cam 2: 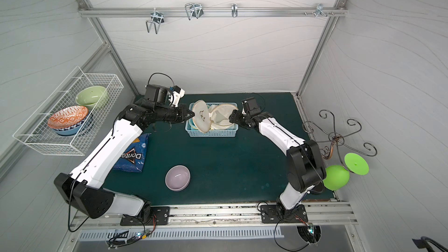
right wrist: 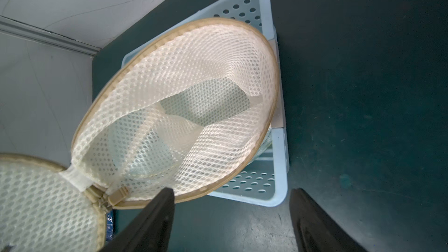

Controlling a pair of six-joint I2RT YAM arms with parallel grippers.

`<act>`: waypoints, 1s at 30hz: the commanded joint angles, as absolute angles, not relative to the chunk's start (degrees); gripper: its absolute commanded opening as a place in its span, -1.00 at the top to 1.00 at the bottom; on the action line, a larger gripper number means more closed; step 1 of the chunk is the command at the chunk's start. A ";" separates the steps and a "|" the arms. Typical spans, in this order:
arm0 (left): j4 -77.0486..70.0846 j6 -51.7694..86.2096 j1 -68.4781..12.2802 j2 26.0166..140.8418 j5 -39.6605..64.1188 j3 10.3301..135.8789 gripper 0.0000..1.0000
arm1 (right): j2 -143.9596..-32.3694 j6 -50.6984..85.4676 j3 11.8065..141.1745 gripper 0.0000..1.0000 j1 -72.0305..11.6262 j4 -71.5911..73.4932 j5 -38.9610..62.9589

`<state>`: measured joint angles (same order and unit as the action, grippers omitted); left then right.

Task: Turn the laundry bag inside out
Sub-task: Pick up the laundry bag and place it in the bin.

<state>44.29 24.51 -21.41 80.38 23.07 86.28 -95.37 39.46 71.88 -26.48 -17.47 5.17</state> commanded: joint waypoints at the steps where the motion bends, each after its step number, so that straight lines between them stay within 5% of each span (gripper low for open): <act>1: 38.97 25.42 -21.18 77.71 21.36 84.59 1.00 | -97.27 45.34 70.40 -0.48 -26.52 -12.27 7.10; 16: 36.35 28.21 -21.18 77.61 23.99 85.78 1.00 | -103.21 50.98 71.74 -0.25 -29.09 -7.93 5.33; 19: 36.80 28.21 -21.18 77.46 24.17 85.57 1.00 | -104.64 50.23 72.91 -0.02 -28.96 -6.68 5.13; 25: 38.04 28.33 -21.18 73.92 23.16 82.88 1.00 | -105.62 43.08 77.07 1.00 -26.48 -5.77 8.99; 30: 39.58 29.43 -21.18 70.53 23.02 78.92 1.00 | -103.01 31.74 82.15 1.00 -26.16 -7.81 11.61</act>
<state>39.90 28.60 -21.41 72.84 23.11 80.44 -105.58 39.90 79.02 -26.35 -7.66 9.52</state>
